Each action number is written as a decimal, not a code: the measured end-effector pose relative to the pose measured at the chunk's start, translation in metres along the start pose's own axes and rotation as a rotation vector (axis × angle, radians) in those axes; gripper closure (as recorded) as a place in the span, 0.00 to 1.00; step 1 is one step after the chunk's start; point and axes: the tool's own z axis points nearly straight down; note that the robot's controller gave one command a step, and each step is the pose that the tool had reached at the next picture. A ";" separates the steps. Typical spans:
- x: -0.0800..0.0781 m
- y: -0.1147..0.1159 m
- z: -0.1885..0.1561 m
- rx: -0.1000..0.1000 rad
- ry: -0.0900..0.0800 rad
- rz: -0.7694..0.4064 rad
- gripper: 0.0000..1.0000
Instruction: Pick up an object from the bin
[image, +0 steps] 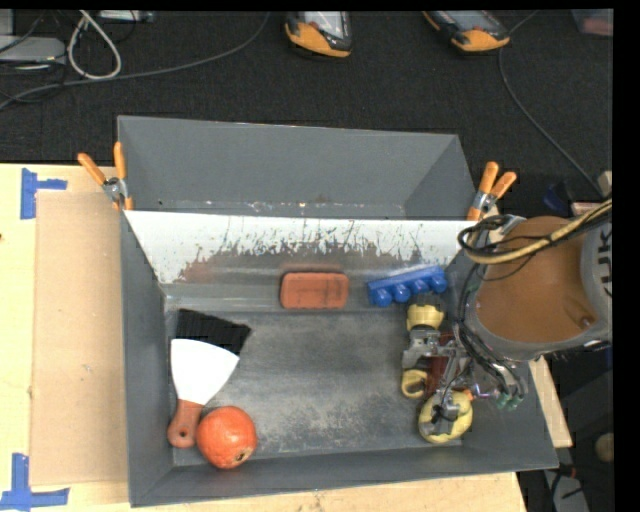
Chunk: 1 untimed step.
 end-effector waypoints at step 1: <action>-0.002 0.000 -0.004 0.001 -0.008 -0.004 0.00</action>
Offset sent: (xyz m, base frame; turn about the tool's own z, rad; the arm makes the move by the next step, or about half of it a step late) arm 0.0244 -0.0843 -0.0784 -0.6119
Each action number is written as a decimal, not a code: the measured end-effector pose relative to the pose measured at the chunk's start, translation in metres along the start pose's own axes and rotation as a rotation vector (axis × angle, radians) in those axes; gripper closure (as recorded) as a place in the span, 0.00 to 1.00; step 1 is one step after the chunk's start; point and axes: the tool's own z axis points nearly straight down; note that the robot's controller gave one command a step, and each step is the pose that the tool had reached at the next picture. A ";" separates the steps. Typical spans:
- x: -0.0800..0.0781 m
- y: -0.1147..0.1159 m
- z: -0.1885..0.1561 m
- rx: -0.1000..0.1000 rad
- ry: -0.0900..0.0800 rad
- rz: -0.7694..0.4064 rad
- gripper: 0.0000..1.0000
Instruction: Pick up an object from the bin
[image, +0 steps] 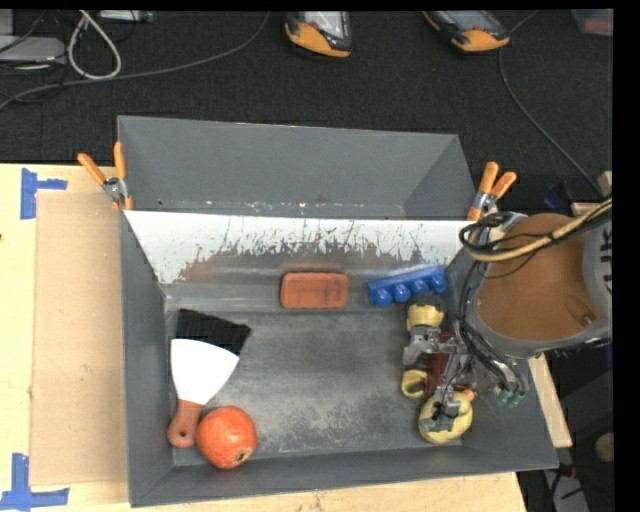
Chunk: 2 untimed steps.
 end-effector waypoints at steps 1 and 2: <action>-0.015 -0.047 0.047 0.000 -0.003 -0.365 0.00; 0.004 -0.074 0.045 -0.009 0.002 -0.300 0.00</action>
Offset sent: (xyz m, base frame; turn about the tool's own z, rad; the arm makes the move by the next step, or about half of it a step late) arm -0.0143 -0.0886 -0.0318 -0.1439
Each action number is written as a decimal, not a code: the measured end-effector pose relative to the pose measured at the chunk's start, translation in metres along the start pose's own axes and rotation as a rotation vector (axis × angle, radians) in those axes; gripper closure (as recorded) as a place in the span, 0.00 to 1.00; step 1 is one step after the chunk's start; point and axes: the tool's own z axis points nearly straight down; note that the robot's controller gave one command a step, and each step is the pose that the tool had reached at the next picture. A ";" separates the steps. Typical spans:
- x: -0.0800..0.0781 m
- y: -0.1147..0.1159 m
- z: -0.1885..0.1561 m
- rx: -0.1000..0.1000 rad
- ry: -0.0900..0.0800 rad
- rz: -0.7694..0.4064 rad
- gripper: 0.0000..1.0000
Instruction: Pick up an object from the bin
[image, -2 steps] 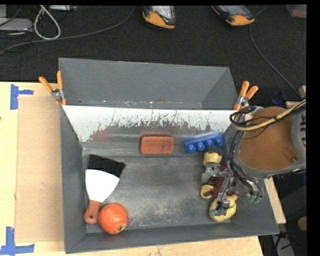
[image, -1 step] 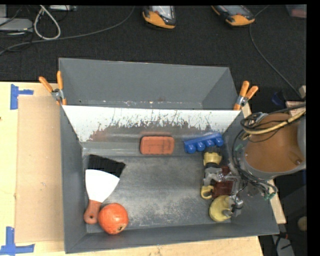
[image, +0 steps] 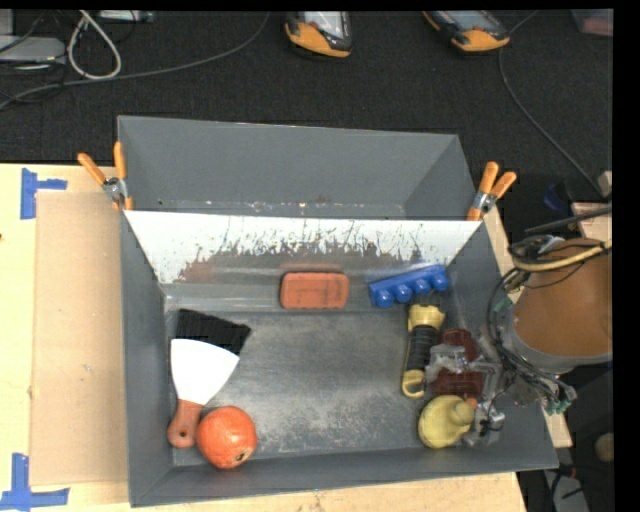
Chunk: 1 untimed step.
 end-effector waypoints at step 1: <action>-0.001 -0.006 0.002 0.004 -0.002 -0.093 0.00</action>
Offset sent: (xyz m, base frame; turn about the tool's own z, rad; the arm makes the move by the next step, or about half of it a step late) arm 0.0057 -0.0123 -0.0375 -0.1895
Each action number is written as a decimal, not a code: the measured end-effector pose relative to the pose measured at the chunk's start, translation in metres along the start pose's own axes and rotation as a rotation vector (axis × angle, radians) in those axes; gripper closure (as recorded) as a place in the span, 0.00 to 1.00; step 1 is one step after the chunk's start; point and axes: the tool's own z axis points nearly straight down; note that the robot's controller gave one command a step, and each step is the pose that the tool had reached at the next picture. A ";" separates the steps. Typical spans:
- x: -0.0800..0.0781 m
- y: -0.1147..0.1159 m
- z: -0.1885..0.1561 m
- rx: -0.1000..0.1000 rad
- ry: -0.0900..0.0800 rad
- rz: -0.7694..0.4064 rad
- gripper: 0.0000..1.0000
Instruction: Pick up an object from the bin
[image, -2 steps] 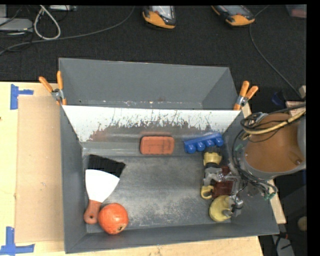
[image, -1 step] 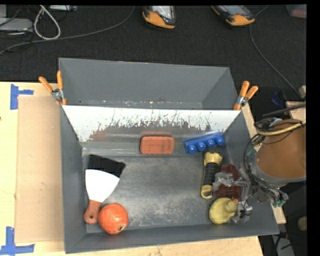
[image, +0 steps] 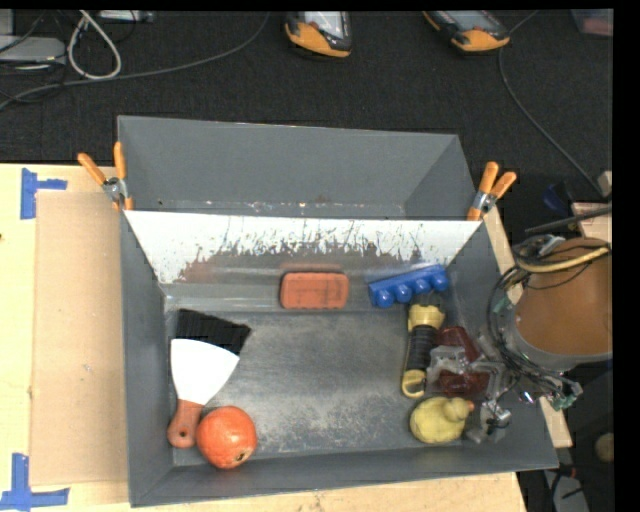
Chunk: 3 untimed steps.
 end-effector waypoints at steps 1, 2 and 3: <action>-0.006 -0.003 0.034 -0.014 -0.008 -0.098 0.00; -0.005 0.014 0.034 -0.014 -0.017 -0.518 1.00; -0.005 0.014 0.034 -0.014 -0.017 -0.518 1.00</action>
Offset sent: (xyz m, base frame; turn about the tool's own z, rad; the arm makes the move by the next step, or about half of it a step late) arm -0.0037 0.0022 -0.0354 -0.5198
